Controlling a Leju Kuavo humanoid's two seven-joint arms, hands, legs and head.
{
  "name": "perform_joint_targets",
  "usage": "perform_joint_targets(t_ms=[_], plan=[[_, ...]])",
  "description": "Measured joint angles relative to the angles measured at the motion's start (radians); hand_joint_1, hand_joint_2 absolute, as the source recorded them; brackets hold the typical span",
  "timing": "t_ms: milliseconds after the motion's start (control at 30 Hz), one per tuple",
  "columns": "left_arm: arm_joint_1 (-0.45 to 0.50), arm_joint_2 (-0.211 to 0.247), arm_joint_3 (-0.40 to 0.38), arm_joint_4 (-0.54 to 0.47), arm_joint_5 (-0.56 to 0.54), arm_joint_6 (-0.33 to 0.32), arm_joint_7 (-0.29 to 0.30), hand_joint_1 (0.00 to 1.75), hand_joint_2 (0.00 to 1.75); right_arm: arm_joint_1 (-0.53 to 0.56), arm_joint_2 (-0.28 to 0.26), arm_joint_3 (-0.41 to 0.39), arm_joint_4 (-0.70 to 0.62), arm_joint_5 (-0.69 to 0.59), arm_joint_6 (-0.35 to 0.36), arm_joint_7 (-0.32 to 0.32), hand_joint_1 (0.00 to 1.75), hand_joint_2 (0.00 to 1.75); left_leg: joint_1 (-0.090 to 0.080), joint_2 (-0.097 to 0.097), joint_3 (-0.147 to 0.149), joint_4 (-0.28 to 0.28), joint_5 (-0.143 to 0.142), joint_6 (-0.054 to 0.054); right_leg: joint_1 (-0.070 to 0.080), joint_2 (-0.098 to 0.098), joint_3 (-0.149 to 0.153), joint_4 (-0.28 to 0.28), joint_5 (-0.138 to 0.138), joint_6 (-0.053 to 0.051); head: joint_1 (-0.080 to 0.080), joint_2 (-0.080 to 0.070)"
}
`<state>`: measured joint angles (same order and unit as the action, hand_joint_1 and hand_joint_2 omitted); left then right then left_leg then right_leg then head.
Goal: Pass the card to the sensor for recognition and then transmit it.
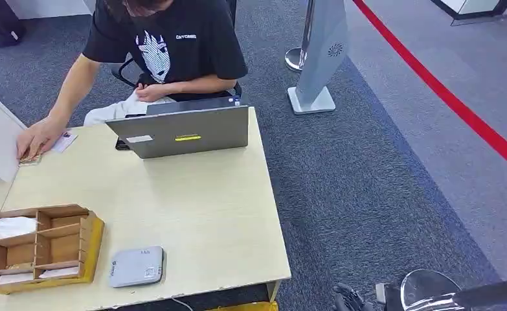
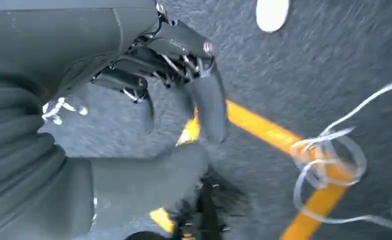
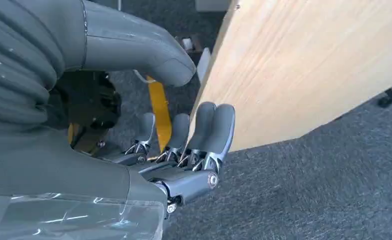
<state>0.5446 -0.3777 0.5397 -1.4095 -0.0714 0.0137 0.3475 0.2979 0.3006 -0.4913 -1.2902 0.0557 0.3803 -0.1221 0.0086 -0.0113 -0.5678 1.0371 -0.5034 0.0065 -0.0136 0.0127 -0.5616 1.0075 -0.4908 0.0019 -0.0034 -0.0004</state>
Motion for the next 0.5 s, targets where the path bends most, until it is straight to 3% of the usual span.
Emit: perform_joint_targets(t_ms=[100,233,433,500], plan=[[-0.001,0.0,-0.044,0.031,-0.234,-0.143,-0.028,0.0,1.75,0.0,0.0,0.002,-0.005,0.038,0.024,0.024,0.0,1.75,0.0,0.0,0.0,0.0,0.0,0.0,0.0,-0.001,0.0,0.0,0.0,0.0,0.0,0.0],[-0.019,0.001,-0.046,0.071,-0.538,-0.301,-0.085,0.0,1.75,0.0,-0.002,0.017,-0.009,0.059,0.053,0.057,0.0,1.75,0.0,0.0,0.0,0.0,0.0,0.0,0.0,0.0,0.0,0.0,0.0,0.0,0.0,0.0],[-0.054,0.002,0.012,0.118,-0.679,-0.385,-0.15,0.0,1.75,-0.001,-0.005,0.042,-0.004,0.063,0.037,0.069,0.0,1.75,0.001,0.0,0.0,0.0,0.0,0.0,0.0,-0.001,0.0,0.0,0.0,0.0,-0.001,0.0],[-0.063,0.003,0.031,0.131,-0.692,-0.401,-0.158,0.0,1.75,-0.002,-0.006,0.051,0.0,0.049,0.024,0.122,0.0,1.75,0.001,0.0,0.0,0.0,0.0,0.0,0.0,-0.001,0.0,0.0,0.0,0.0,0.0,0.0]])
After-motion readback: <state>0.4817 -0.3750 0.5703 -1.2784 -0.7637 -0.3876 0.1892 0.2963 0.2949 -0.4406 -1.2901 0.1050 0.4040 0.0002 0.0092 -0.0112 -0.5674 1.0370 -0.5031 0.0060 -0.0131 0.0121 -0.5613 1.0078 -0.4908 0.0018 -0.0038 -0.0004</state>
